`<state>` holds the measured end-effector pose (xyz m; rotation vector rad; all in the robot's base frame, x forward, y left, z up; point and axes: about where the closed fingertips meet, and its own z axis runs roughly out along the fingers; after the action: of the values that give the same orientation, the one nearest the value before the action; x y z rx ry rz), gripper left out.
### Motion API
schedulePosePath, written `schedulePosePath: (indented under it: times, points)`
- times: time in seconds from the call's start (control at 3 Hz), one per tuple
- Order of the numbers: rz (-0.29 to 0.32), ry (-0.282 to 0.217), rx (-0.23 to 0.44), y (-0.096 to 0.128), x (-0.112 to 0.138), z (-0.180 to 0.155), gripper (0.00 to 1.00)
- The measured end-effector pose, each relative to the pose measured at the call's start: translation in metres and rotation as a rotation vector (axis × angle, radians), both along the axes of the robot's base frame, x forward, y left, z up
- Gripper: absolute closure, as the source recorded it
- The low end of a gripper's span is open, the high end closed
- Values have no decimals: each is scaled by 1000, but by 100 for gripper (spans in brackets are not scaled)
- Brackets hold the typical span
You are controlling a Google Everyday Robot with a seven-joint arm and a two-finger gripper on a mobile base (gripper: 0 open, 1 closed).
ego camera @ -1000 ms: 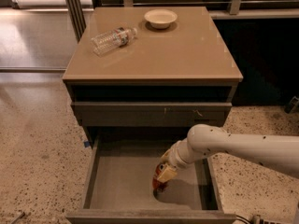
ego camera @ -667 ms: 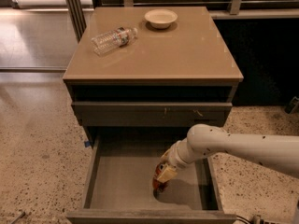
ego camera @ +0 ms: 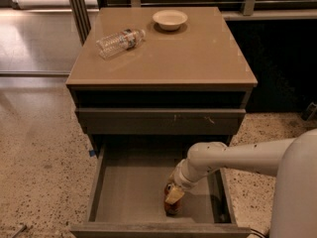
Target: Place coke can into middle drawer
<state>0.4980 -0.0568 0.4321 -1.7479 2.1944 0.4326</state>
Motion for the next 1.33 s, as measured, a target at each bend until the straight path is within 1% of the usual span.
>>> schedulePosePath:
  times: [0.33, 0.67, 1.0, 1.33]
  points:
    - [0, 0, 0, 0, 0, 0, 100]
    - [-5, -42, -24, 0, -3, 0, 100]
    - [-3, -59, -35, 2, -2, 0, 100]
    - [-3, -59, -34, 2, -2, 0, 100]
